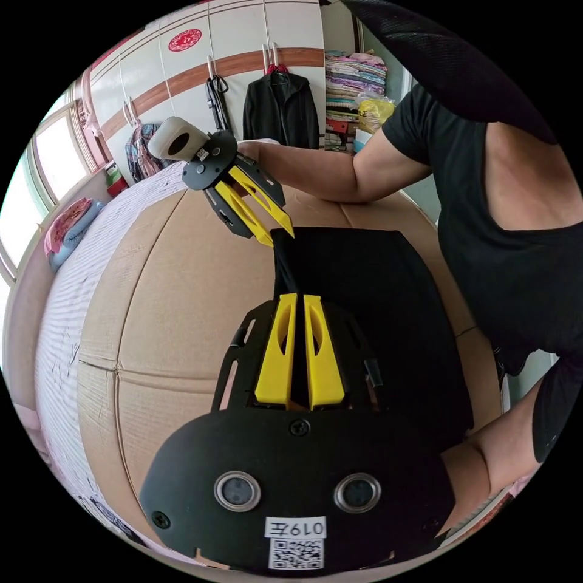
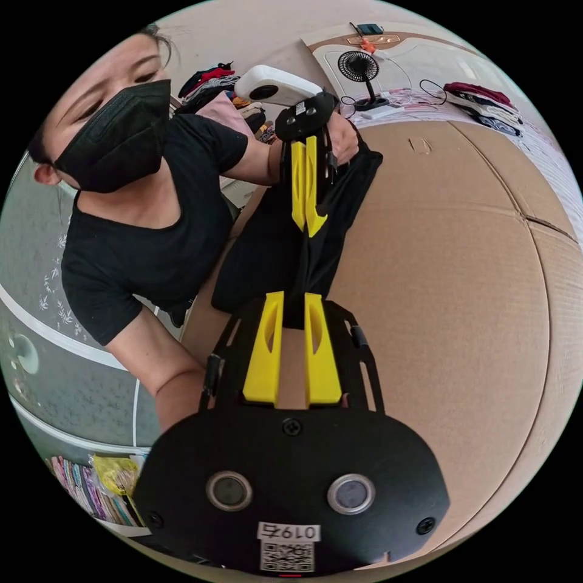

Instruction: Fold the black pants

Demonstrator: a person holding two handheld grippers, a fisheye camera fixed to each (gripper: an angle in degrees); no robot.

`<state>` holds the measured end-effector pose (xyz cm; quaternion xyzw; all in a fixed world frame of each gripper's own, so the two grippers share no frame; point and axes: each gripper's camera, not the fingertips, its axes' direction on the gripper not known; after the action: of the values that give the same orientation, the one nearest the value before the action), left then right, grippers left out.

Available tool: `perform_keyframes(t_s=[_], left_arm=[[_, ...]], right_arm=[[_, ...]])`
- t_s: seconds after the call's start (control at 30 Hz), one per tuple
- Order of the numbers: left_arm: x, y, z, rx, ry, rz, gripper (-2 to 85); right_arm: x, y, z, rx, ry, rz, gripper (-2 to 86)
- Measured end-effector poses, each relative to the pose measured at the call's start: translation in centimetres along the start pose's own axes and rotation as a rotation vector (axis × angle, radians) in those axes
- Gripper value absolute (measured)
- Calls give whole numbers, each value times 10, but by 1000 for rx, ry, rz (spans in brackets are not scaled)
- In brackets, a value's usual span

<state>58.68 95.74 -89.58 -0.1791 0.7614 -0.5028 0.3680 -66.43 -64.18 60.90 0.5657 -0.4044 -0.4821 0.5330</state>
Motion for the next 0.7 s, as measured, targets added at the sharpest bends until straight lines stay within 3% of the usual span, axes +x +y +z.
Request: perform_keyframes(t_s=[0.43,0.7], left_arm=[[-55,42,-46,-114,-136,-216,76],[-95,81,-46,-330,65,-301,73]], right_arm=[[-7,43,-11,16,-1,0,57],[-24,58,-21,26,15,-22,50]])
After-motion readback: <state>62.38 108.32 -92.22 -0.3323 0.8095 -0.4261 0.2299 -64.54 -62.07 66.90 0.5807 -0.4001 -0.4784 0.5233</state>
